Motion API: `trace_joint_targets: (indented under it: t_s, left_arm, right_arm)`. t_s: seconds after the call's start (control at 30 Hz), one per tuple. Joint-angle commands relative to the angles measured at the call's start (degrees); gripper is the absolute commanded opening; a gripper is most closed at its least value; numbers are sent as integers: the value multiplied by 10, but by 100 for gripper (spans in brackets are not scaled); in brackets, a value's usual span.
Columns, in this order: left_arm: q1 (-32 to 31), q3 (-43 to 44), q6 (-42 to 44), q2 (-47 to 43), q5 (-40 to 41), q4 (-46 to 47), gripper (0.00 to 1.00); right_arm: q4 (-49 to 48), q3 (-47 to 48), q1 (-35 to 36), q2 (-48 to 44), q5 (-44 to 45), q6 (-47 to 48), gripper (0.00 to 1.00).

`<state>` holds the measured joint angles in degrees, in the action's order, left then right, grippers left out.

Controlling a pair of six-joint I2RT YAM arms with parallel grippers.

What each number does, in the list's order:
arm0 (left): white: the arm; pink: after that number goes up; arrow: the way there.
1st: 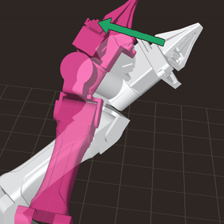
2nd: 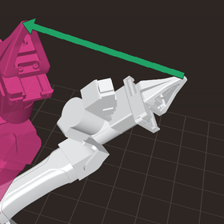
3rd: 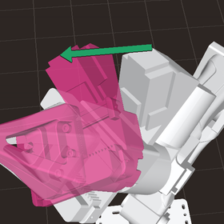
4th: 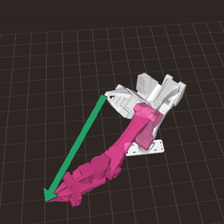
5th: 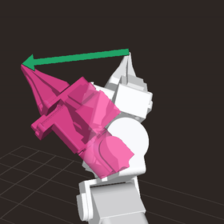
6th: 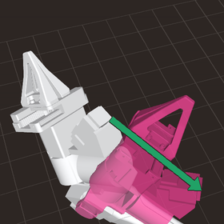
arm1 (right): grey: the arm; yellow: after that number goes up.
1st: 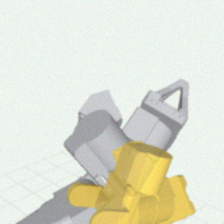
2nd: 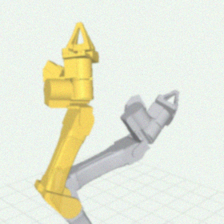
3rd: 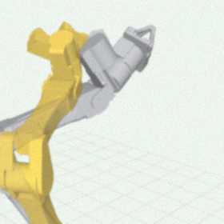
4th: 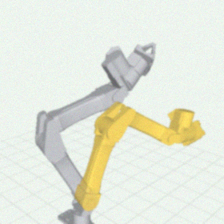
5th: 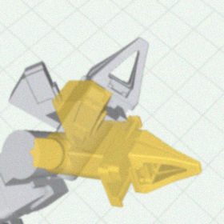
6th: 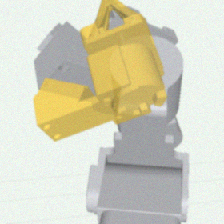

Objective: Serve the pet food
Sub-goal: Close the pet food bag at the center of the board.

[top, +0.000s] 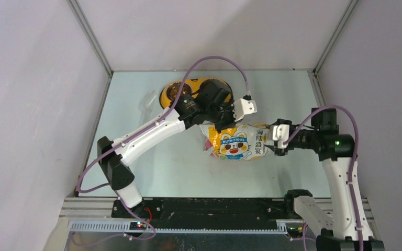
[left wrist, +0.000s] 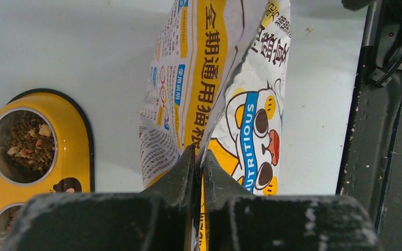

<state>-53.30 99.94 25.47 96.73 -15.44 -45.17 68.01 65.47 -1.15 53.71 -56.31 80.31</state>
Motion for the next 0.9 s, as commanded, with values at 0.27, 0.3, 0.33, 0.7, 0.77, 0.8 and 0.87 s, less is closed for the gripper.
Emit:
trace_joint_targets:
  t_s: [0.27,0.3,0.33,0.7,0.77,0.8,0.87]
  left_arm:
    - [27,19,-14,6,19,-12,13]
    - [27,20,-14,8,18,-13,13]
    - [28,21,-15,8,17,-14,13]
    - [28,28,-19,24,11,-16,15]
    - [28,30,-19,26,12,-18,15]
    - [27,31,-20,26,12,-18,16]
    - [28,32,-20,26,12,-18,16]
  right_arm:
    - [-329,-77,140,-32,104,-174,57]
    - [-331,-79,150,-33,116,-176,55]
    - [-336,-81,155,-34,122,-176,53]
    - [-370,-125,201,-64,200,-168,40]
    - [-377,-131,205,-68,214,-169,38]
    - [-379,-135,206,-70,218,-169,38]
    - [-383,-139,210,-71,226,-170,36]
